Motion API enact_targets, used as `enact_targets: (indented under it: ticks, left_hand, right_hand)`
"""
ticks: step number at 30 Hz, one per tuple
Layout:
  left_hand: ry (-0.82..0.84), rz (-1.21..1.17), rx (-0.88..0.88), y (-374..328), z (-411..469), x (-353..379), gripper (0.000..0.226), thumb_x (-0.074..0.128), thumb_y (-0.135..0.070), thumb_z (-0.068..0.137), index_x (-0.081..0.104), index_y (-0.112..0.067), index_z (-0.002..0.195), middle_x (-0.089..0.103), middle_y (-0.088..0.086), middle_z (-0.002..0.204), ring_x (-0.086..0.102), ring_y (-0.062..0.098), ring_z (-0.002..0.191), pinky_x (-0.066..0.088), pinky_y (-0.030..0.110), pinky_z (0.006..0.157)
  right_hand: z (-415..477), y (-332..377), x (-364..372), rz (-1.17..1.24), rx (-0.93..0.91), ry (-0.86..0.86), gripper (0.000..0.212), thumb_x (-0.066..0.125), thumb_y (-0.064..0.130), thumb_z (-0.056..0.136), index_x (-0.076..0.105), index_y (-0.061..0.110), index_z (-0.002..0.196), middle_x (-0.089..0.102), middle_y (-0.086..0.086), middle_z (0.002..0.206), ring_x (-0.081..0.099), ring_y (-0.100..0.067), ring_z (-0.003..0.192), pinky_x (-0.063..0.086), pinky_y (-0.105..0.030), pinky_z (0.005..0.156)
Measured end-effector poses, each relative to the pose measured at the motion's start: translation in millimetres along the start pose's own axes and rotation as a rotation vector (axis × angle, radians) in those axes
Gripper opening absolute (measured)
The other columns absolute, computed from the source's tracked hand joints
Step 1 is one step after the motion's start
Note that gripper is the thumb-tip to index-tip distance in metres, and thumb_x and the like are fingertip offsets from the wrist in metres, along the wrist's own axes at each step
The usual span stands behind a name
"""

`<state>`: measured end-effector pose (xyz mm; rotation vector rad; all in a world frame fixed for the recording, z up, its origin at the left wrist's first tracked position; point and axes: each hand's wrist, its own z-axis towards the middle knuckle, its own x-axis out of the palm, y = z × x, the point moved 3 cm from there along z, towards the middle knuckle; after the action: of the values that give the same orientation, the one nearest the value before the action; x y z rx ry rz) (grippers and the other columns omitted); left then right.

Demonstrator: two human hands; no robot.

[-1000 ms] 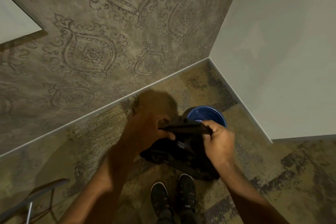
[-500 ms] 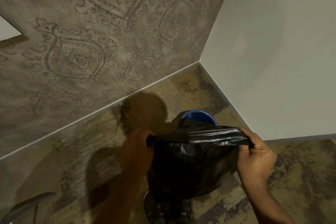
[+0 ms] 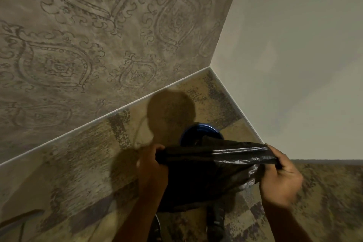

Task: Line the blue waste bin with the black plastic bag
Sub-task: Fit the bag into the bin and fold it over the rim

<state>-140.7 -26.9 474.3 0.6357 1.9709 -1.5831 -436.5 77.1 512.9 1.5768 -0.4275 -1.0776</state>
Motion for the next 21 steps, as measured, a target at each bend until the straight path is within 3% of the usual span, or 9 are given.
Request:
enact_targets:
  ticks: [2, 5, 9, 10, 12, 14, 18, 21]
  left_hand:
    - [-0.079, -0.022, -0.045, -3.1, 0.0, 17.4, 0.047, 0.051, 0.012, 0.077, 0.068, -0.027, 0.098, 0.068, -0.01, 0.093, 0.062, 0.008, 0.087, 0.048, 0.018, 0.074]
    - [-0.117, -0.217, -0.221, -7.9, 0.0, 43.2, 0.035, 0.057, 0.004, 0.09, 0.07, -0.028, 0.089, 0.071, -0.008, 0.08, 0.068, 0.007, 0.077, 0.054, 0.025, 0.069]
    - [-0.208, -0.332, -0.292, -24.7, 10.1, 78.3, 0.026, 0.065, 0.005, 0.089, 0.072, -0.02, 0.086, 0.071, -0.002, 0.075, 0.067, 0.017, 0.072, 0.054, 0.026, 0.065]
    - [-0.232, -0.329, -0.268, -29.3, 15.0, 83.1, 0.024, 0.065, 0.004, 0.088, 0.072, -0.019, 0.086, 0.071, -0.004, 0.075, 0.067, 0.016, 0.071, 0.053, 0.019, 0.064]
    - [-0.264, -0.317, -0.174, -38.5, 22.9, 94.6, 0.024, 0.062, 0.004, 0.088, 0.074, -0.017, 0.092, 0.07, -0.011, 0.079, 0.067, 0.0, 0.072, 0.048, 0.007, 0.067]
    - [-0.266, -0.299, -0.101, -44.7, 27.4, 100.3, 0.027, 0.06, 0.005, 0.09, 0.074, -0.017, 0.097, 0.072, -0.016, 0.083, 0.067, -0.008, 0.077, 0.048, 0.006, 0.074]
    - [-0.292, -0.338, -0.189, -33.7, 33.7, 110.8, 0.024, 0.063, -0.005, 0.09, 0.078, -0.023, 0.094, 0.076, -0.01, 0.086, 0.073, 0.012, 0.085, 0.06, 0.033, 0.081]
    - [-0.304, -0.343, -0.23, -21.1, 36.2, 116.7, 0.018, 0.064, -0.019, 0.091, 0.078, -0.031, 0.092, 0.076, -0.012, 0.089, 0.073, 0.015, 0.087, 0.062, 0.042, 0.081]
  right_hand:
    - [22.6, -16.4, -3.9, 0.034, -0.031, 0.052, 0.034, 0.059, -0.014, 0.092, 0.071, -0.003, 0.122, 0.078, 0.0, 0.107, 0.07, 0.009, 0.101, 0.055, -0.011, 0.089]
    - [52.7, -44.4, -5.5, 0.102, -0.047, 0.198, 0.027, 0.059, -0.01, 0.095, 0.068, -0.01, 0.12, 0.076, -0.001, 0.103, 0.071, 0.004, 0.098, 0.058, -0.017, 0.088]
    - [93.0, -75.2, -2.7, 0.135, 0.246, 0.199, 0.036, 0.064, -0.004, 0.093, 0.077, 0.029, 0.092, 0.076, 0.018, 0.078, 0.07, -0.002, 0.074, 0.058, -0.016, 0.063]
    - [105.6, -79.3, -2.0, 0.136, 0.276, 0.199, 0.04, 0.064, -0.002, 0.093, 0.078, 0.035, 0.086, 0.075, 0.018, 0.075, 0.069, -0.005, 0.071, 0.057, -0.016, 0.059]
    - [131.1, -84.2, -2.2, 0.165, 0.333, 0.184, 0.039, 0.065, 0.002, 0.092, 0.081, 0.036, 0.08, 0.075, 0.015, 0.071, 0.069, -0.004, 0.066, 0.055, -0.017, 0.055]
    - [148.4, -84.3, -2.0, 0.197, 0.353, 0.14, 0.035, 0.067, 0.006, 0.089, 0.083, 0.037, 0.082, 0.076, 0.013, 0.072, 0.068, -0.002, 0.063, 0.055, -0.018, 0.054]
    - [158.5, -86.7, 6.7, 0.201, 0.309, 0.125, 0.031, 0.071, 0.01, 0.091, 0.08, 0.038, 0.082, 0.076, 0.019, 0.074, 0.069, 0.003, 0.066, 0.054, -0.014, 0.058]
    - [159.8, -94.4, 8.4, 0.169, 0.328, 0.138, 0.038, 0.07, 0.007, 0.093, 0.079, 0.04, 0.078, 0.073, 0.022, 0.068, 0.065, 0.006, 0.061, 0.053, -0.011, 0.057]
